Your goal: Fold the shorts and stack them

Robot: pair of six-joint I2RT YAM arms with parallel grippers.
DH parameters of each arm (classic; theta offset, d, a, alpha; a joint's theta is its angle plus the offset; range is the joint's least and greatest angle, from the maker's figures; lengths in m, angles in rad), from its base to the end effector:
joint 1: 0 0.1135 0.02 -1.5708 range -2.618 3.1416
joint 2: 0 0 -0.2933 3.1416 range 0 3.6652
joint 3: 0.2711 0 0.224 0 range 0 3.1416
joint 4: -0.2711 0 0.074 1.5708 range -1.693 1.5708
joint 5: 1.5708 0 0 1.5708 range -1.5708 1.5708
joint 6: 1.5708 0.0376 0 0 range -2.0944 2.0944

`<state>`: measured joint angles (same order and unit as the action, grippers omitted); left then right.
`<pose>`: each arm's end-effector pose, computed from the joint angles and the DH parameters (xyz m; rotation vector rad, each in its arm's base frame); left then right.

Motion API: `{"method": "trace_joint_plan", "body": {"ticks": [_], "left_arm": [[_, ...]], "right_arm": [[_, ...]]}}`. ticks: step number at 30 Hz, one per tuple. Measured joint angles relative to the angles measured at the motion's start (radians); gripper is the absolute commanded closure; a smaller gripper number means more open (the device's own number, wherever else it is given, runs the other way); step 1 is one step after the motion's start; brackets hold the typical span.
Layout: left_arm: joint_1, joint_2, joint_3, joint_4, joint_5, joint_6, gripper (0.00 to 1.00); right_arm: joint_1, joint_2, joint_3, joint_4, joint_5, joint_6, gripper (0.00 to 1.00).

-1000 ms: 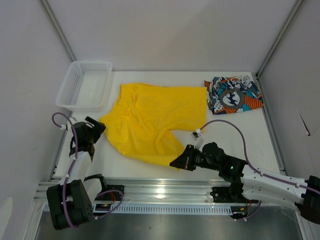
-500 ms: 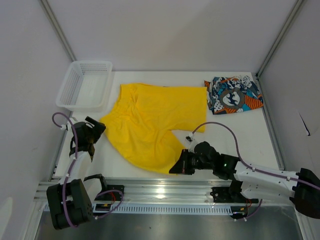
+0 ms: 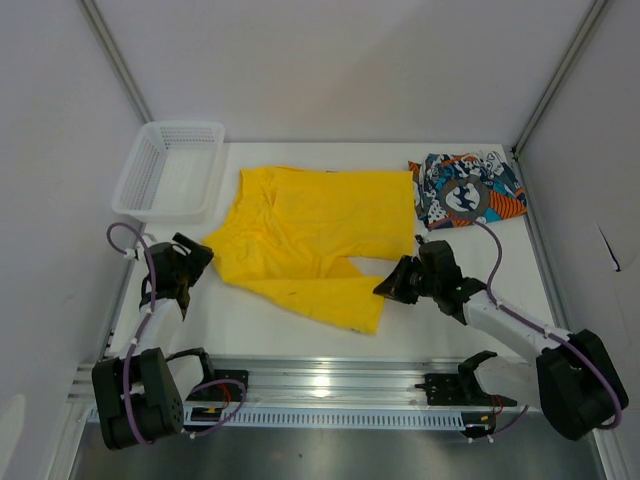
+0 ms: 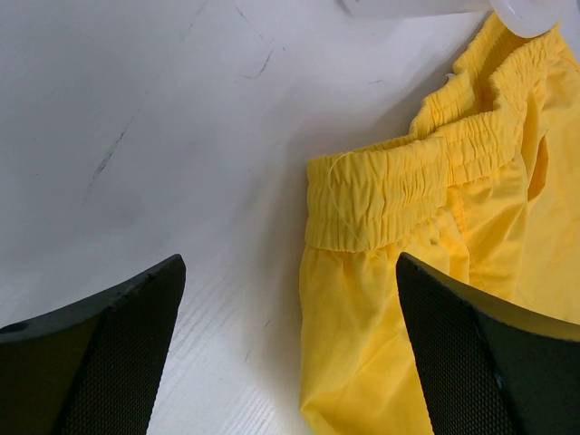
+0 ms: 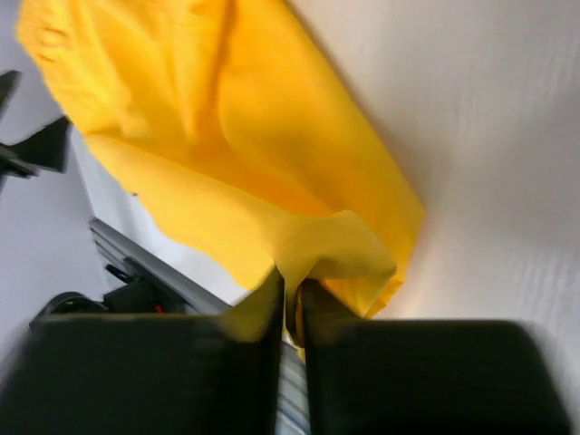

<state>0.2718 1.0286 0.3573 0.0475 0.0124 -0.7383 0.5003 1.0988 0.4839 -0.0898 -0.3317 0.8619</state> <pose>0.1596 0.0440 0.2123 -1.0622 1.9358 -0.2748 0.1529 0.0976 0.2283 0.2558 2.4607 1.0388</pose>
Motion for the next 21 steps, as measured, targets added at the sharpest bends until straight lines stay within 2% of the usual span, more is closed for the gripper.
{"method": "trace_joint_plan", "body": {"ticks": [3,8,14,21], "left_arm": [[0.0,0.004,0.0,0.011,0.001,-0.004,0.01],[0.0,0.013,0.001,0.018,0.002,-0.004,0.01],[0.0,0.013,0.001,0.021,0.002,-0.005,0.01],[0.001,0.013,0.001,0.026,0.002,-0.005,0.01]], "right_arm": [[-0.021,0.084,0.002,0.02,-0.032,-0.035,0.56],[-0.003,0.087,-0.014,0.08,-0.077,-0.087,0.54],[0.042,-0.076,-0.107,0.122,-0.102,-0.138,0.55],[0.189,-0.174,-0.176,0.123,-0.04,-0.187,0.53]]}}
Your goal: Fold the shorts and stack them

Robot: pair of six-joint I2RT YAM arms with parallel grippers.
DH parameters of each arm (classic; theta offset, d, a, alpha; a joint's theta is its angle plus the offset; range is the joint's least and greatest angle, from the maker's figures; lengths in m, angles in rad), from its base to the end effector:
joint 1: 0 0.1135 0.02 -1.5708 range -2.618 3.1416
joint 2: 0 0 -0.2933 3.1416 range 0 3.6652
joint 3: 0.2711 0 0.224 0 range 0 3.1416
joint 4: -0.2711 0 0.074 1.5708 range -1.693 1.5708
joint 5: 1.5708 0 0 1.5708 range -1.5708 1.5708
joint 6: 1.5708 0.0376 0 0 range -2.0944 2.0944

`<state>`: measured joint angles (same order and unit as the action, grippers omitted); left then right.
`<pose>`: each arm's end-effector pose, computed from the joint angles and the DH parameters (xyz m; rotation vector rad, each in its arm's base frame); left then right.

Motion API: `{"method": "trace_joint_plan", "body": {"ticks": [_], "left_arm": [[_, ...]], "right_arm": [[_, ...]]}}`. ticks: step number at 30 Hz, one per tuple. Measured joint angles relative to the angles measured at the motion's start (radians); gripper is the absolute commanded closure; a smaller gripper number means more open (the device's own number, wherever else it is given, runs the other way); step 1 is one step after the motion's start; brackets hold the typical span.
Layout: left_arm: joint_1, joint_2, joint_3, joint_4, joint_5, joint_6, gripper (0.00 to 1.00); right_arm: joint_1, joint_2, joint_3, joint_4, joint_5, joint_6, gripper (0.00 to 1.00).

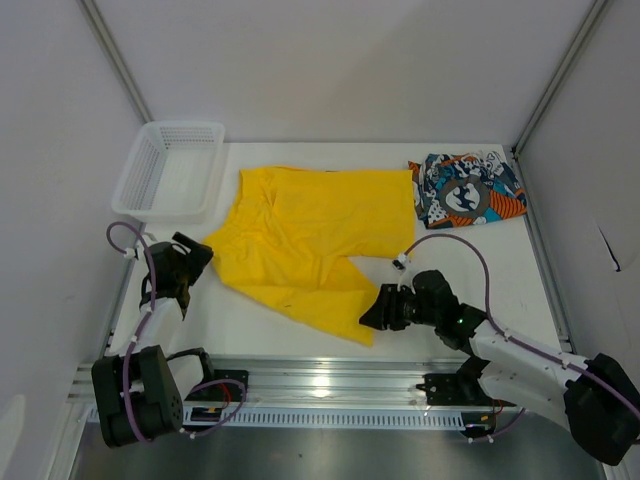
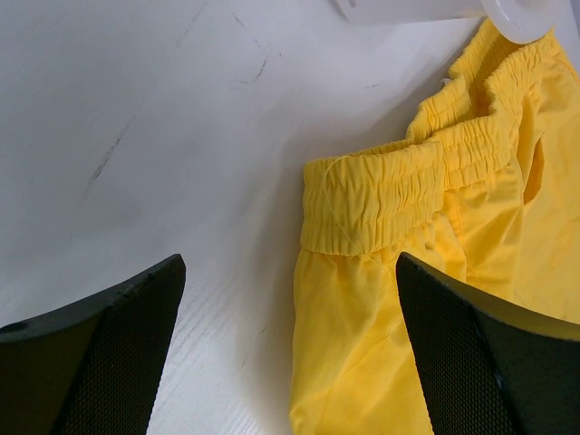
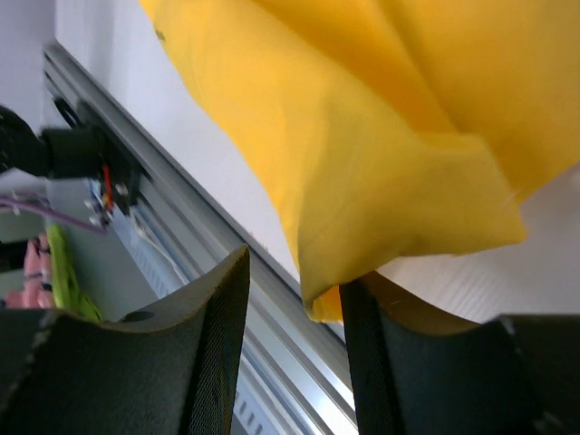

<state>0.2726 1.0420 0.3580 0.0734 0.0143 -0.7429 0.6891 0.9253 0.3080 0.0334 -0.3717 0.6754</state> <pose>0.1626 0.0449 0.2129 -1.0602 1.9223 -0.2816 0.1034 0.1029 0.2117 -0.2533 2.3444 1.1380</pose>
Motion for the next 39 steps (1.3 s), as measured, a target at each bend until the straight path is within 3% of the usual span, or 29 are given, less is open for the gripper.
{"method": "trace_joint_plan", "body": {"ticks": [14,25,32,39], "left_arm": [[0.0,0.0,0.0,0.002,0.0,0.0,0.01],[0.0,0.0,0.0,0.007,0.0,0.0,0.01],[0.0,0.0,0.0,0.007,0.0,0.0,0.01],[0.0,0.002,0.0,0.007,0.0,0.0,0.01]], "right_arm": [[0.219,0.083,-0.072,0.064,0.214,-0.017,0.78],[0.29,0.036,-0.072,0.056,0.295,-0.031,0.7],[0.325,0.023,-0.076,0.064,0.305,-0.045,0.76],[0.378,0.11,-0.076,0.081,0.317,-0.045,0.75]]}}
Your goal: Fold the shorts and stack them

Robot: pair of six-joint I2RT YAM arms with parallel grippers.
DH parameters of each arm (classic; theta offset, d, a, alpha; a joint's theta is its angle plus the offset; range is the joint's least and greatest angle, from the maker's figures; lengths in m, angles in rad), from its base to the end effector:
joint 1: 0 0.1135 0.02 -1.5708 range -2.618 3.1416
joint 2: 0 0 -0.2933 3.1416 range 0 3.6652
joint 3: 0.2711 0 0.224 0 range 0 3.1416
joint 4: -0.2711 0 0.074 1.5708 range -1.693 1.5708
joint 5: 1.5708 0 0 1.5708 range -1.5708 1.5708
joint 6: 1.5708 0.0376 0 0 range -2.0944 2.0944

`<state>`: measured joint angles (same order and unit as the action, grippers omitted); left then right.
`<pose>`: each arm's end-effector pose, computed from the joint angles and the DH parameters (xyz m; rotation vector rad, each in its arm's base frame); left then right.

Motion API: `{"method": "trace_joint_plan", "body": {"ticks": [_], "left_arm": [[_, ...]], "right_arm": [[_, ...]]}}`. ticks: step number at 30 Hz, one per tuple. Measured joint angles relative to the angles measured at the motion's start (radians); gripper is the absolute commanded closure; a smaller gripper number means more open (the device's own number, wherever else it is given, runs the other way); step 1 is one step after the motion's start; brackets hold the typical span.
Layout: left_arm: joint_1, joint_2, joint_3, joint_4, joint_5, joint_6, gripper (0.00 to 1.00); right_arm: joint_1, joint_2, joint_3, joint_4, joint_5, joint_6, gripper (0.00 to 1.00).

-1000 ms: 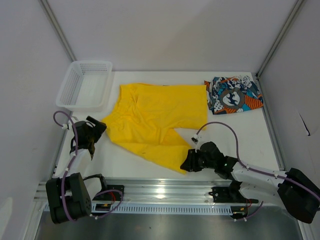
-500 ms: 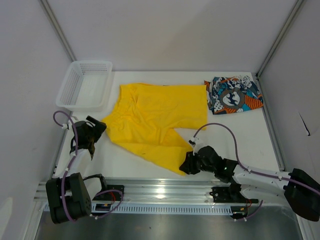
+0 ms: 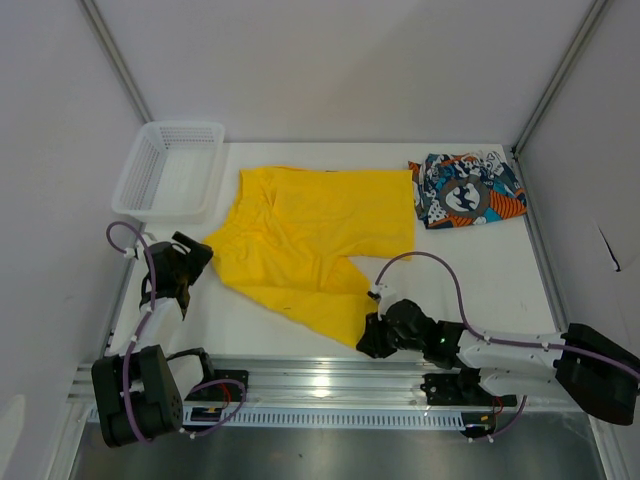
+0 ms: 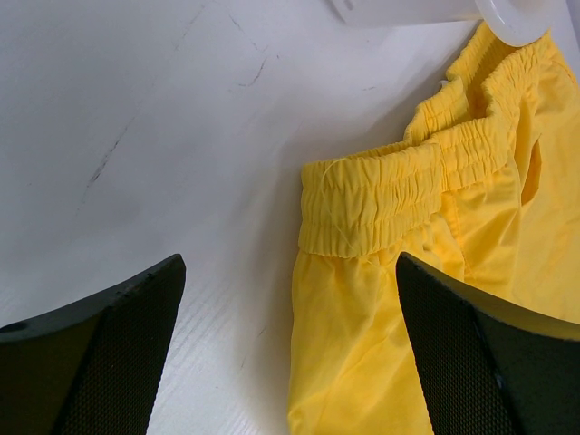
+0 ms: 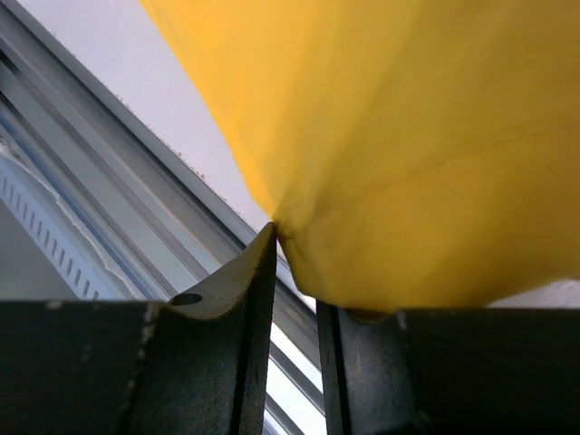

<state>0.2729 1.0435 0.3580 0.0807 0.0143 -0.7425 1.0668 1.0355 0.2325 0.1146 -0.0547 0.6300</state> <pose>0.1631 0.0451 0.2133 -1.0573 1.9173 -0.2824 0.0704 0.1320 0.1813 -0.5603 2.3789 0.9100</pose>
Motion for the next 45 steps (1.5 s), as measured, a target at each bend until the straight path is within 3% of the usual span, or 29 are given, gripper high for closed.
{"method": "trace_joint_plan", "body": {"ticks": [1,2,3,8,15,23,33,37,41,45], "left_arm": [[0.0,0.0,0.0,0.0,0.0,0.0,0.01],[0.0,0.002,0.0,0.0,0.0,0.0,0.01],[0.0,0.002,0.0,0.0,0.0,0.0,0.01],[0.0,0.008,0.0,0.0,0.0,0.0,0.01],[0.0,0.023,0.001,0.014,0.01,-0.002,0.06],[0.0,0.058,0.001,0.061,0.045,-0.019,0.12],[-0.014,0.093,0.002,0.102,0.05,-0.045,0.22],[-0.039,0.099,0.002,0.128,0.047,-0.055,0.36],[-0.058,0.097,-0.004,0.16,0.041,-0.071,0.6],[-0.066,0.089,-0.02,0.175,0.042,-0.08,0.62]], "right_arm": [[0.008,0.012,0.0,0.006,0.004,0.0,0.78],[0.015,0.021,0.005,0.013,0.008,-0.002,0.95],[0.021,0.031,0.008,0.018,0.011,-0.006,1.0],[0.038,0.024,0.017,-0.004,0.022,-0.002,1.0],[-0.006,-0.239,0.076,-0.175,0.037,0.006,1.0],[-0.312,-0.248,0.148,-0.27,-0.126,0.012,1.0],[-0.747,0.009,0.187,-0.243,-0.381,0.001,1.0],[-0.826,0.09,0.187,-0.208,-0.426,0.002,1.0],[-0.869,0.14,0.195,-0.183,-0.449,0.001,1.0],[-0.882,0.196,0.227,-0.149,-0.459,-0.003,1.0]]}}
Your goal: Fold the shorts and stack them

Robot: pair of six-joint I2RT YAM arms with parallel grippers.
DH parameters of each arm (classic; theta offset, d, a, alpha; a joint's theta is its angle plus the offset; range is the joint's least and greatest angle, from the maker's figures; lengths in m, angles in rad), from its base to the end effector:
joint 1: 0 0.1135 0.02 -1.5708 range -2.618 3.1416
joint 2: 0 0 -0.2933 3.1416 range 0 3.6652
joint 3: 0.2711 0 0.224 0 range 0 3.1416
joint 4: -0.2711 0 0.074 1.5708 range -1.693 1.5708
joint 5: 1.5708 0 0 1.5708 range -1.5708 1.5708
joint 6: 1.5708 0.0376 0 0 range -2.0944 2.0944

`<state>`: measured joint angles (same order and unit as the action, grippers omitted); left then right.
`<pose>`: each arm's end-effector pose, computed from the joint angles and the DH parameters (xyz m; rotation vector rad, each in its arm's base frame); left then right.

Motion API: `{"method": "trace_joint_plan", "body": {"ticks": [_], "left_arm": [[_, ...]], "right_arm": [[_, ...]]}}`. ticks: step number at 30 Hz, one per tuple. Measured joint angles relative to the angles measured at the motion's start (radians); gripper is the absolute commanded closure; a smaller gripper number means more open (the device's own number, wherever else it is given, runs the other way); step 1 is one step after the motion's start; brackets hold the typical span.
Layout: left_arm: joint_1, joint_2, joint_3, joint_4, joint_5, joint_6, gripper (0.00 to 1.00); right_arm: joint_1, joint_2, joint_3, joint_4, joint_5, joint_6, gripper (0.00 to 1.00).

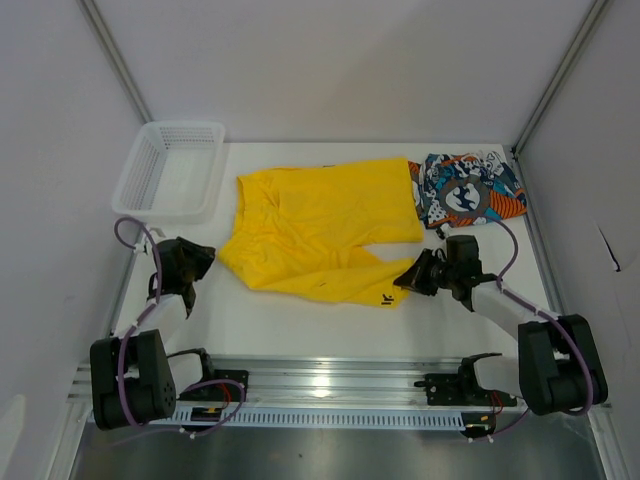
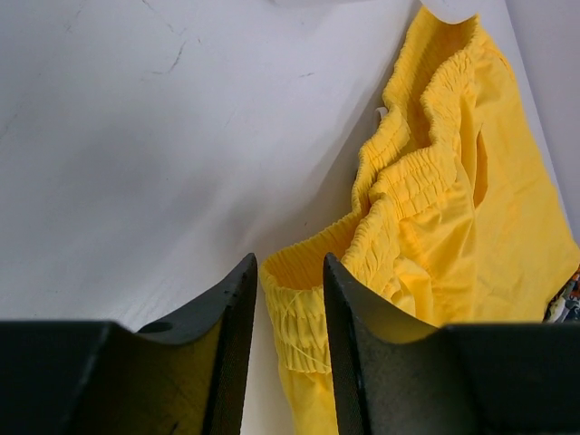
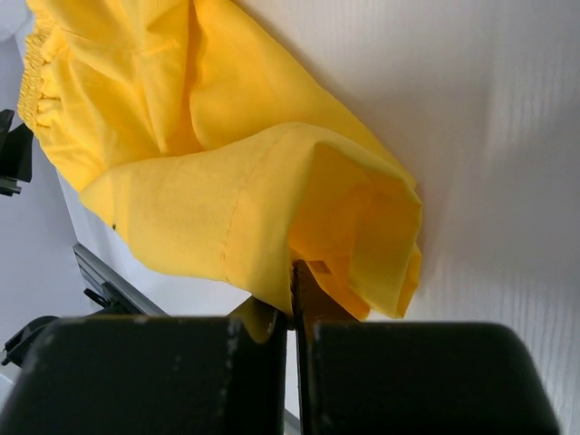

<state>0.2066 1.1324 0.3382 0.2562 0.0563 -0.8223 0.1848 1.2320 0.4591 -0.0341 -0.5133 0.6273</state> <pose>0.1818 0.0359 0.2100 -1.0217 1.8771 -0.4250 0.1861 0.0536 0.2053 0.2868 2.4558 0.9829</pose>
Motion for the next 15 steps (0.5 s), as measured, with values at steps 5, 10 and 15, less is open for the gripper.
{"method": "trace_joint_plan", "body": {"ticks": [5,10,15], "left_arm": [[-0.003,-0.002,-0.008,0.005,0.018,-0.006,0.77],[-0.008,-0.026,-0.034,-0.002,0.052,-0.017,1.0],[-0.01,-0.083,-0.055,-0.03,0.071,-0.017,1.0]], "right_arm": [[-0.004,0.051,0.024,0.048,-0.012,0.0,1.0],[-0.006,0.074,0.027,0.071,-0.019,0.0,1.0],[-0.006,0.083,0.027,0.087,-0.024,0.0,1.0]]}}
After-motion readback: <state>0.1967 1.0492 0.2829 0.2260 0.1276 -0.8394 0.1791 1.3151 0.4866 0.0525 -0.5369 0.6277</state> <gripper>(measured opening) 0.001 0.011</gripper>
